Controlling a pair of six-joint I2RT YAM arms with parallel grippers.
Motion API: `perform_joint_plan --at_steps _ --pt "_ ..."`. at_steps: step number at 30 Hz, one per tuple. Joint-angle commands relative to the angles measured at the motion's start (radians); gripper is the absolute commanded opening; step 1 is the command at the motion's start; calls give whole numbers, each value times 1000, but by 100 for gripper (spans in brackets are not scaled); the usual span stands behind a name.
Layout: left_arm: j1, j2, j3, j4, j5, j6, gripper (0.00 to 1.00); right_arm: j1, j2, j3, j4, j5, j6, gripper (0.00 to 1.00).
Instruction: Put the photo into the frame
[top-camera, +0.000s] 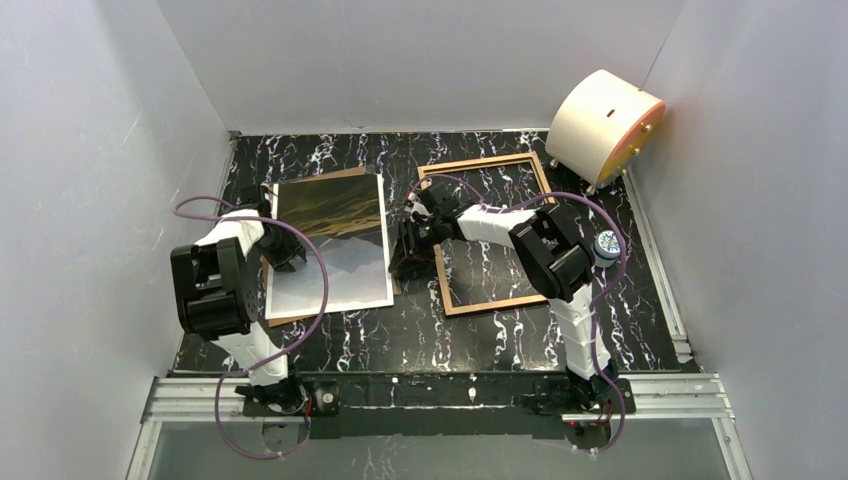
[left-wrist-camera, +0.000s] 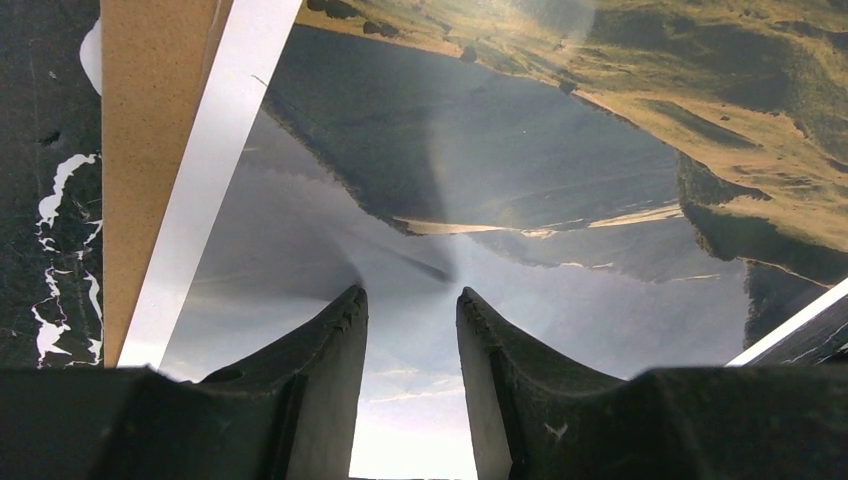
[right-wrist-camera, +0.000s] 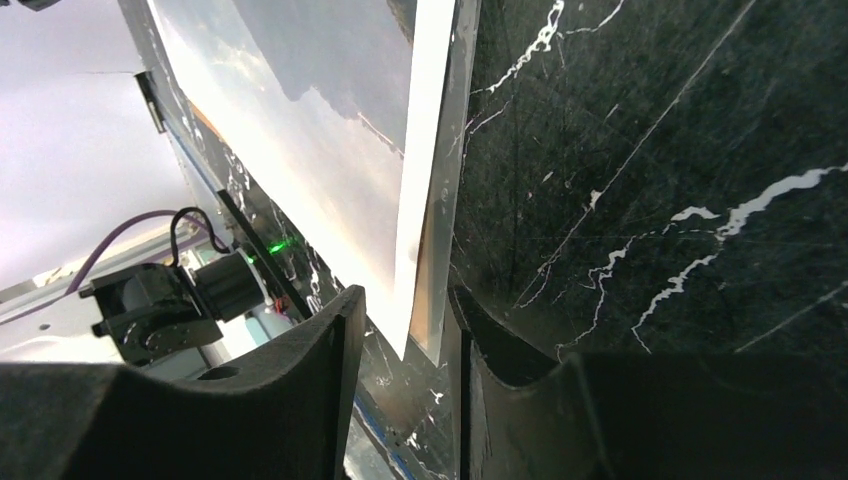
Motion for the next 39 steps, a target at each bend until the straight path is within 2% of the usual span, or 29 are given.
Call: perform_joint_plan --at_steps 1,9,18,25,29,31,35,37,39 --pt "-2 34 -67 -41 -60 4 37 19 -5 6 -35 55 1 45" --pt "-1 45 -78 -28 -49 -8 36 34 20 7 -8 15 19 45" --pt "-1 48 -91 -27 -66 -13 35 33 -34 -50 132 -58 37 43" --pt "-1 54 -89 -27 -69 -12 34 20 -94 -128 284 -86 73 31" --pt "-1 60 -91 -28 -108 -4 34 17 -112 -145 333 -105 81 17" --pt "-1 63 -89 -31 -116 -1 34 15 -117 -147 346 -112 83 12" --pt "-2 62 -86 -34 -124 -2 33 14 -126 -148 351 -117 76 10" --pt "-1 60 -86 -32 -124 -4 33 14 -122 -143 346 -116 74 3" --pt "-1 54 -84 -33 -128 -3 33 12 -117 -133 327 -108 70 1"
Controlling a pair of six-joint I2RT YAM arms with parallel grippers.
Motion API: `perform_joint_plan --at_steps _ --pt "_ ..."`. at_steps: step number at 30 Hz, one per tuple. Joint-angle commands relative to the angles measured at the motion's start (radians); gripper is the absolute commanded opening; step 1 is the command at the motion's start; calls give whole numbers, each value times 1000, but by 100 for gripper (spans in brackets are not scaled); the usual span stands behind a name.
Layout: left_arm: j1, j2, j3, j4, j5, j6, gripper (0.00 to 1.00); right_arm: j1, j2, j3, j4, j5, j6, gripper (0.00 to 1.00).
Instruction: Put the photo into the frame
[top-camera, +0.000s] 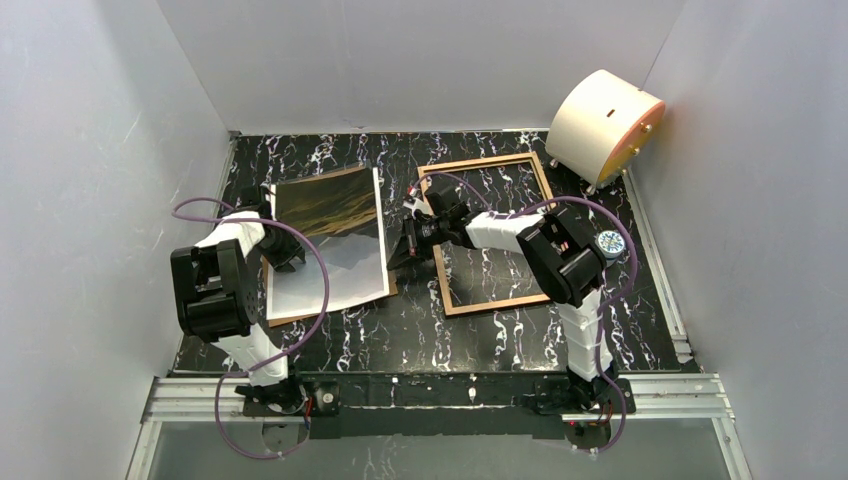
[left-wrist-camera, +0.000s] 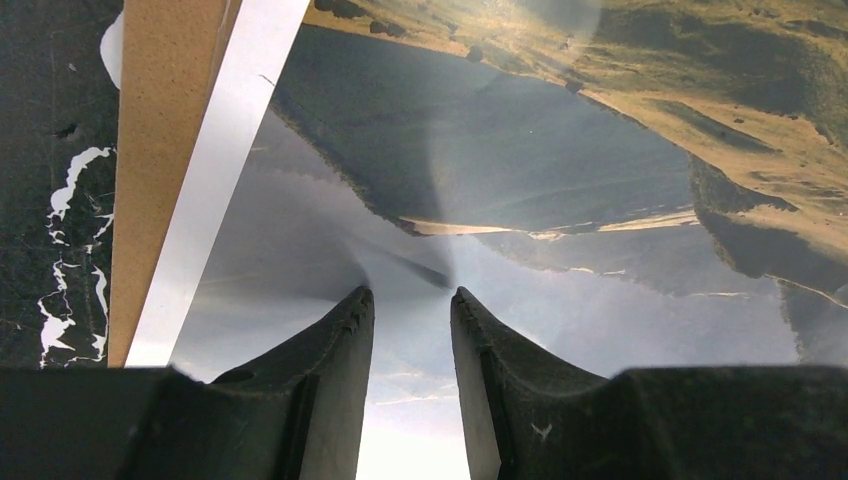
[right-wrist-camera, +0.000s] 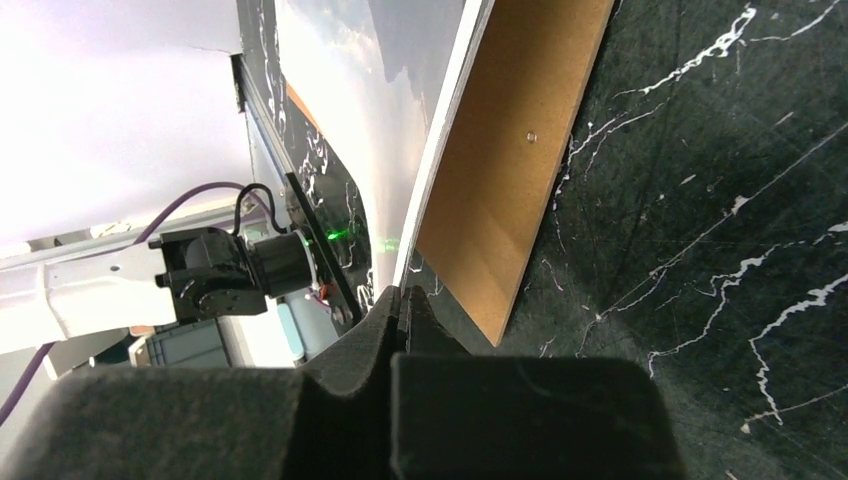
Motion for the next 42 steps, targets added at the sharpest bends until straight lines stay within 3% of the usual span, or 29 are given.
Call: perform_joint_plan --at_steps 1,10,30,36,42 --pt "1 63 -58 -58 -105 18 34 1 -38 18 28 -11 -21 1" --pt "2 28 35 -112 -244 61 39 0 -123 136 -271 198 -151 1" --pt "3 116 152 -88 -186 49 41 1 -204 435 -759 544 -290 1" --pt "3 147 211 -101 -185 63 42 0 -195 516 -822 558 -300 1" --pt "3 150 297 -143 -153 66 43 2 -209 594 -811 474 -304 1"
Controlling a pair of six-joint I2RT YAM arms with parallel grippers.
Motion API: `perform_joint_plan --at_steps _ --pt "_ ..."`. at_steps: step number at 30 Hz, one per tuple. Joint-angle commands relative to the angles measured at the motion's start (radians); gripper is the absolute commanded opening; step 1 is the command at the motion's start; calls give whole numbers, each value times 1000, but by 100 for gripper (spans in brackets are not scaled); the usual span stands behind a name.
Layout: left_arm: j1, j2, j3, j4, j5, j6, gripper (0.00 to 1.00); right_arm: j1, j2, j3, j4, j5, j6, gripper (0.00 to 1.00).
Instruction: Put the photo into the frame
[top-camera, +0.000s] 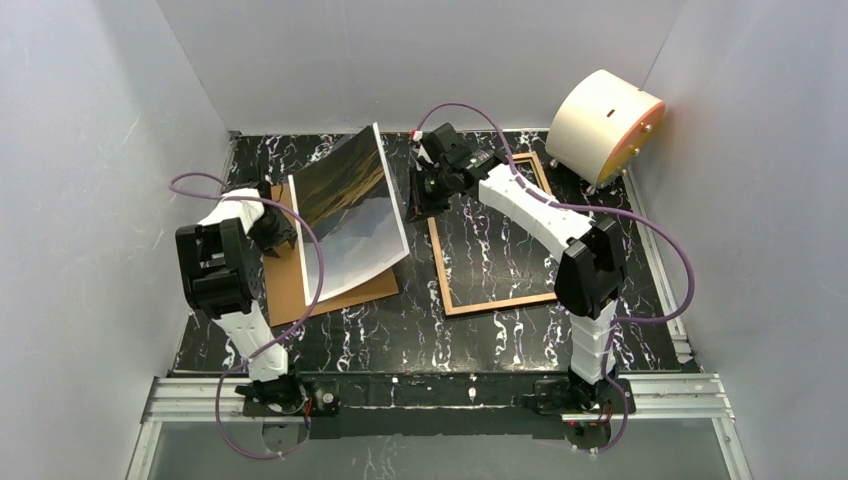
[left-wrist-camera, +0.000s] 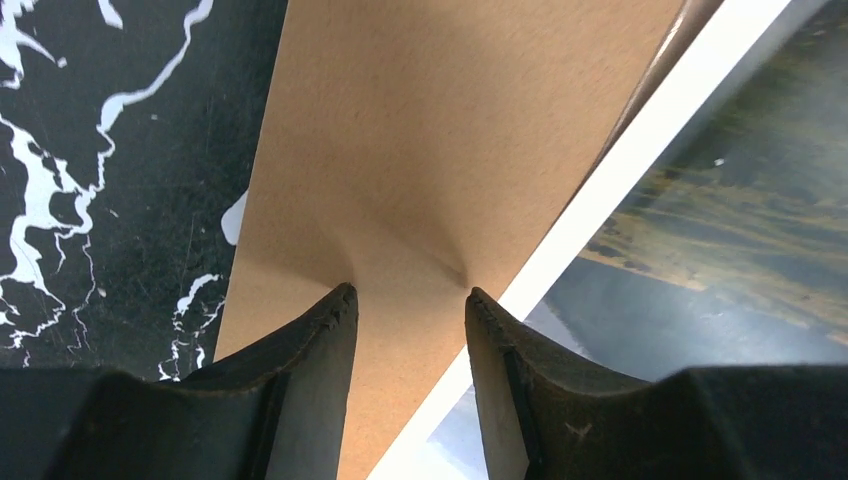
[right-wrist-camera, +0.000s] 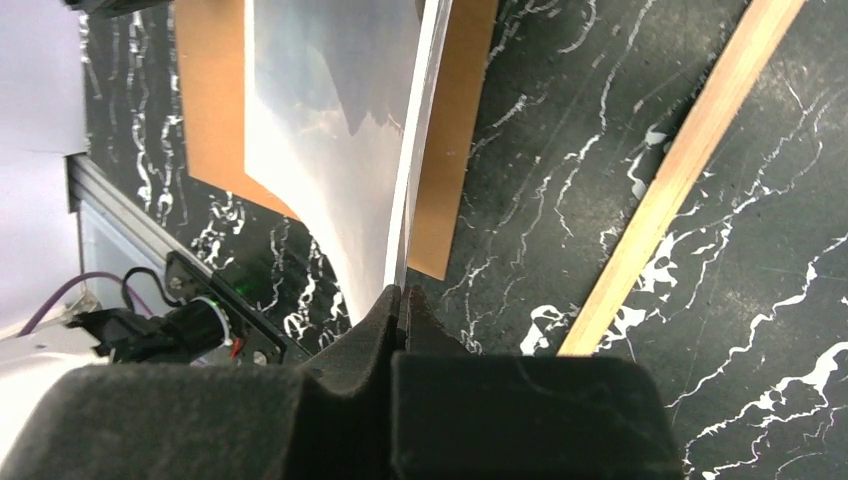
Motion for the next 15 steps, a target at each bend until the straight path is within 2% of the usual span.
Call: perform_joint_plan --at_steps 1,6,10,13,15 --pt "8 -9 82 -53 7 12 43 -5 -72 83 10 -49 -18 1" --pt "8 -4 163 -106 -58 18 45 -5 -61 126 -53 -31 -20 1" --pt "9 -8 190 -108 -48 17 47 -5 -64 132 -101 17 -1 1" --pt "11 13 204 -89 63 12 51 -16 -42 176 -185 99 56 1" --pt "11 48 224 -89 184 11 53 -25 -37 183 -191 62 87 1"
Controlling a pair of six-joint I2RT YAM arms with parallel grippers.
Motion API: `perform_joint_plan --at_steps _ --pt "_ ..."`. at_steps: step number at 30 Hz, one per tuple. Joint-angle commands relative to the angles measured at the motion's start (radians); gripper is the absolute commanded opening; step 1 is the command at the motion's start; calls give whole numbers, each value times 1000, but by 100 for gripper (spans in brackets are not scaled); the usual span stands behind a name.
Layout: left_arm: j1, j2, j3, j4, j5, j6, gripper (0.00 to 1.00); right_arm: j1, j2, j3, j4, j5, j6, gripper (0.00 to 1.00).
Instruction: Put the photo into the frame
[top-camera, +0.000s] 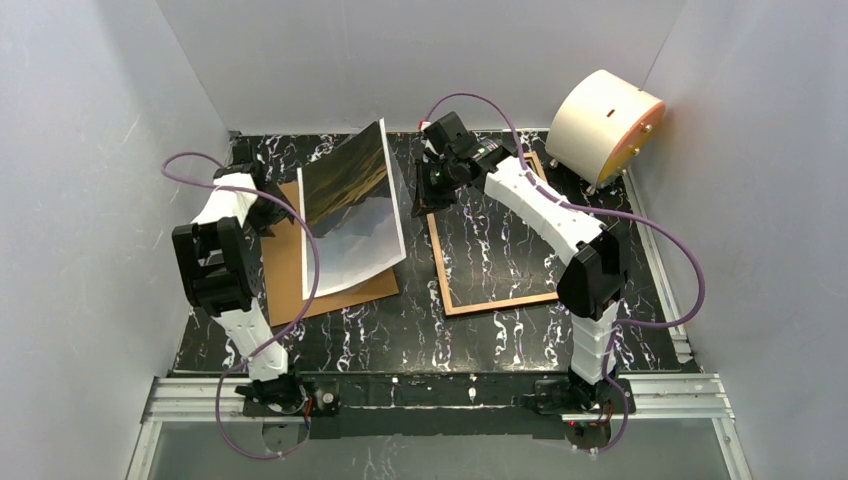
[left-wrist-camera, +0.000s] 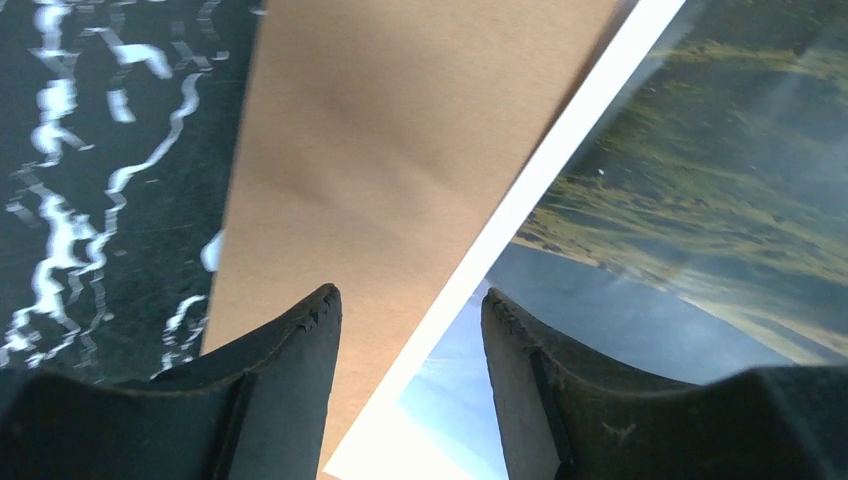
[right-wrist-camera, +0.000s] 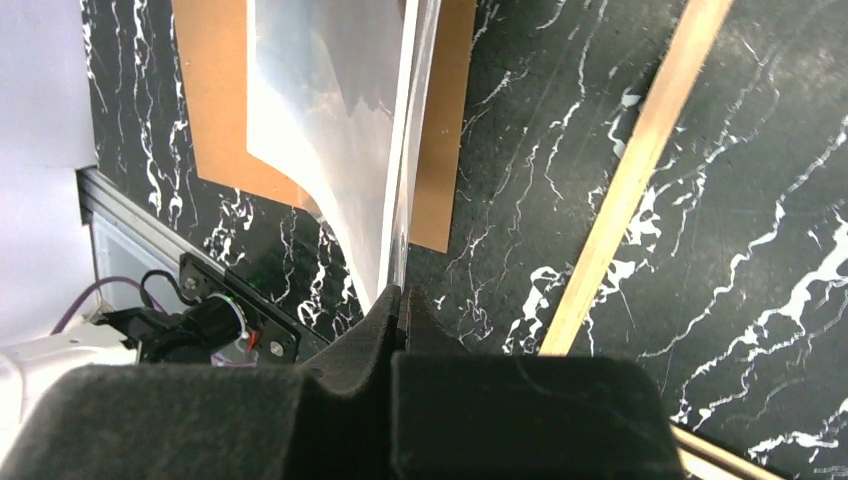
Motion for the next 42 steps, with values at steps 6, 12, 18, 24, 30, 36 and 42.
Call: perform_joint_plan --at_steps 6,12,18,24,30,36,42 --pt "8 46 28 47 309 -28 54 -20 -57 -25 120 -175 67 1" --pt "8 40 9 89 365 -19 54 -18 -26 -3 126 -227 31 1" --pt "8 34 -36 90 322 -7 49 -18 -9 -80 172 -240 28 1" --pt "8 36 -64 14 176 -2 40 -13 43 48 45 -71 9 1" --pt "10 4 -127 5 66 1 36 -13 13 75 -30 65 0 1" --pt "12 21 -140 -6 56 9 36 -14 -15 78 -62 143 13 1" --pt "13 37 -101 -42 -18 21 36 -33 -56 48 -105 194 29 1"
